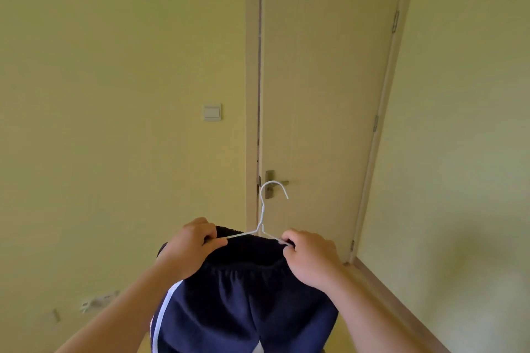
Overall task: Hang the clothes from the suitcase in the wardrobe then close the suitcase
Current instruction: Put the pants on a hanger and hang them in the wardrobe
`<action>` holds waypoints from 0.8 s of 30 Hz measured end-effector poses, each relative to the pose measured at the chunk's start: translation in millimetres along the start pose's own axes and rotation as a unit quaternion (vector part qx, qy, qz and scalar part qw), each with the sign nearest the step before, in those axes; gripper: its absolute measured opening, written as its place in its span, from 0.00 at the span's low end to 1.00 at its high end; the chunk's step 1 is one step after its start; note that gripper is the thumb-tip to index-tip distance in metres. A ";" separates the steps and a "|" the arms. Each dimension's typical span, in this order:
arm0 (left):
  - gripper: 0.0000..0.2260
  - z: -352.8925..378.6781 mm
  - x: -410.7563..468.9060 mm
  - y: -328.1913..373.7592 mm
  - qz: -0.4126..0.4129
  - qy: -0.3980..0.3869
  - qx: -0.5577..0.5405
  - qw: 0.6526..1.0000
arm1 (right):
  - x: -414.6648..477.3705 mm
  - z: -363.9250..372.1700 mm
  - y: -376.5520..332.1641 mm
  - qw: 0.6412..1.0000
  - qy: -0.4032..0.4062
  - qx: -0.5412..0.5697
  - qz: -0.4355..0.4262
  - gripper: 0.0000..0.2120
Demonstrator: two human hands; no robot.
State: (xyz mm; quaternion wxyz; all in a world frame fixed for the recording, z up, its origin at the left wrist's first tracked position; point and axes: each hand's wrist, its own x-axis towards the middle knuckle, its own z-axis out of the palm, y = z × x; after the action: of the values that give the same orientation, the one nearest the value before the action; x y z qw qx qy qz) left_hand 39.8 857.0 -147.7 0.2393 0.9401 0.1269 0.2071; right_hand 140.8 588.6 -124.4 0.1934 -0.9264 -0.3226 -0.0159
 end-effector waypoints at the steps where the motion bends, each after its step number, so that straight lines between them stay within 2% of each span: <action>1: 0.16 3.2 0.9 3.0 0.006 -0.003 -0.006 1.000 | 0.6 1.0 -2.0 1.000 0.010 -0.015 -0.010 0.08; 5: 0.17 11.3 3.4 12.4 0.018 -0.001 -0.002 1.000 | 4.5 3.0 -2.6 0.996 0.080 -0.023 -0.024 0.20; 8: 0.18 13.9 7.4 20.5 0.042 -0.006 0.029 0.999 | 7.0 -0.9 -4.1 0.993 0.116 -0.018 -0.027 0.22; 12: 0.21 18.4 6.6 32.8 0.058 -0.020 0.081 0.995 | 5.7 -6.8 -6.8 0.994 0.085 -0.038 -0.058 0.18; 14: 0.22 19.1 6.8 35.7 0.054 0.035 0.094 0.994 | 6.0 -6.0 -11.1 0.992 0.088 -0.060 -0.067 0.14; 16: 0.20 21.8 12.1 41.0 0.105 0.115 0.109 0.982 | 5.3 -10.1 -13.1 0.990 0.103 -0.071 -0.059 0.16; 17: 0.19 21.1 14.2 43.8 0.109 0.112 0.129 0.979 | 4.2 -12.0 -12.6 0.989 0.119 -0.078 -0.049 0.18; 18: 0.20 23.2 17.1 45.2 0.111 0.083 0.141 0.980 | 2.0 -16.1 -10.6 0.992 0.094 -0.082 -0.027 0.16; 19: 0.21 24.9 18.1 45.1 0.088 0.037 0.147 0.984 | -0.3 -17.6 -11.2 0.993 0.071 -0.095 -0.028 0.10; 20: 0.21 27.2 18.4 43.7 0.057 -0.011 0.169 0.984 | -1.2 -15.6 -7.7 0.994 0.024 -0.104 -0.027 0.08; 21: 0.21 27.8 17.4 46.6 0.047 -0.027 0.184 0.981 | -3.5 -19.1 -8.7 0.994 -0.019 -0.103 -0.018 0.10; 24: 0.19 31.5 14.9 60.0 0.069 0.062 0.153 0.984 | -7.1 -24.7 -7.9 0.995 0.040 -0.095 -0.015 0.11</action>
State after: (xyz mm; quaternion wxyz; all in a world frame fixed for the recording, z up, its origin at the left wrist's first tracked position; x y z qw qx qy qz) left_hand 75.5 798.3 -137.8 0.0697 0.9574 0.1061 0.2592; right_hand 132.8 581.0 -99.9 0.1172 -0.9343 -0.3255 -0.0861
